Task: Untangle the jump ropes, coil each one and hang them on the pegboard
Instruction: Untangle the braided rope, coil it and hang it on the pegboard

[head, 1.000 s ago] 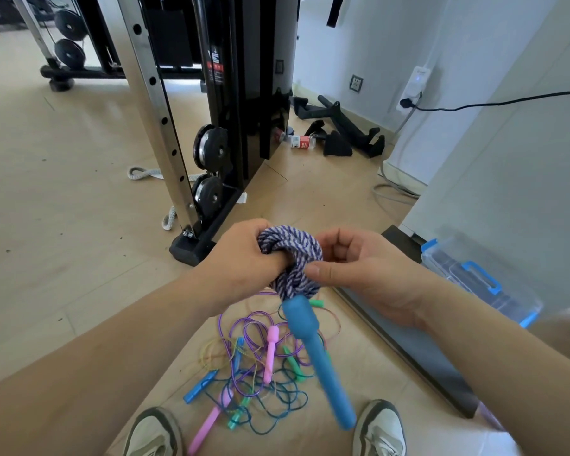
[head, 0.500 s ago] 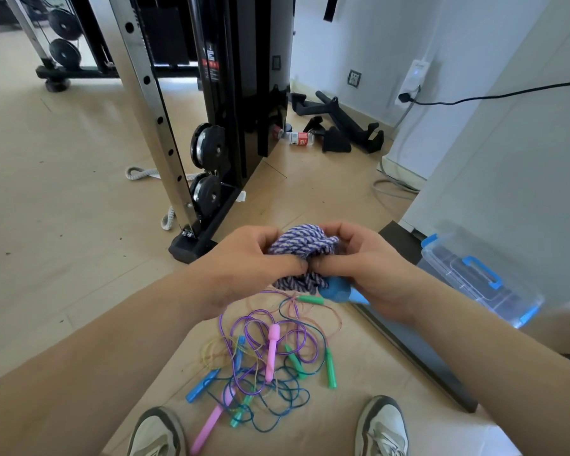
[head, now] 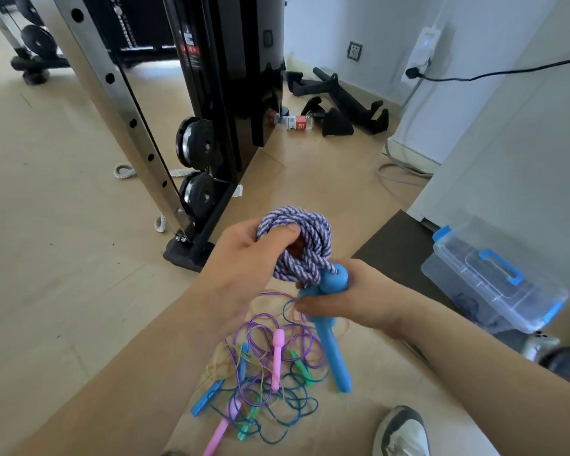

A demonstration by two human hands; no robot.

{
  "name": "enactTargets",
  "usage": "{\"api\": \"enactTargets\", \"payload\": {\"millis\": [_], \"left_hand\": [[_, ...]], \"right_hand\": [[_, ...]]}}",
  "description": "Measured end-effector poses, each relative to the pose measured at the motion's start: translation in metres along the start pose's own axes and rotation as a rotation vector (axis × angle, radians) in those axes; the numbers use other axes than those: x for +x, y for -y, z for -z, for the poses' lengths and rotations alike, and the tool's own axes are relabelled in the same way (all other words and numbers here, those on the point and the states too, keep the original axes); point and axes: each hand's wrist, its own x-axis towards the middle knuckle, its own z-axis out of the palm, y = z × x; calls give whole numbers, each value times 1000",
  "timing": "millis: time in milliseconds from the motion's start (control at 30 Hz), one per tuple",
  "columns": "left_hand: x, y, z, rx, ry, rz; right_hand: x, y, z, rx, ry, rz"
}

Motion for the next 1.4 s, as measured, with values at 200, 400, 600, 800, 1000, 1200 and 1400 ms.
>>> {"api": "enactTargets", "payload": {"millis": [200,400,600,800,1000,1200,1400], "left_hand": [[57,3,-11,-18,-63,63],[102,-79,-33,218,31,15],[104,-236,-61,367,185,-6],[91,-416,-83,449,238,-49],[92,-565,-105,309,250,-96],[103,-649,-136,158,248,-163],[138,-722,-173,210,272,-286]], "right_hand": [[32,-18,24,-138,-9,-31],[47,31,60,266,-249,-84],[10,187,177,331,-30,1],[-49,368,291,224,-144,45],[-81,489,354,189,-377,84],[-93,559,420,454,-488,100],[-99,601,496,535,-395,122]]}}
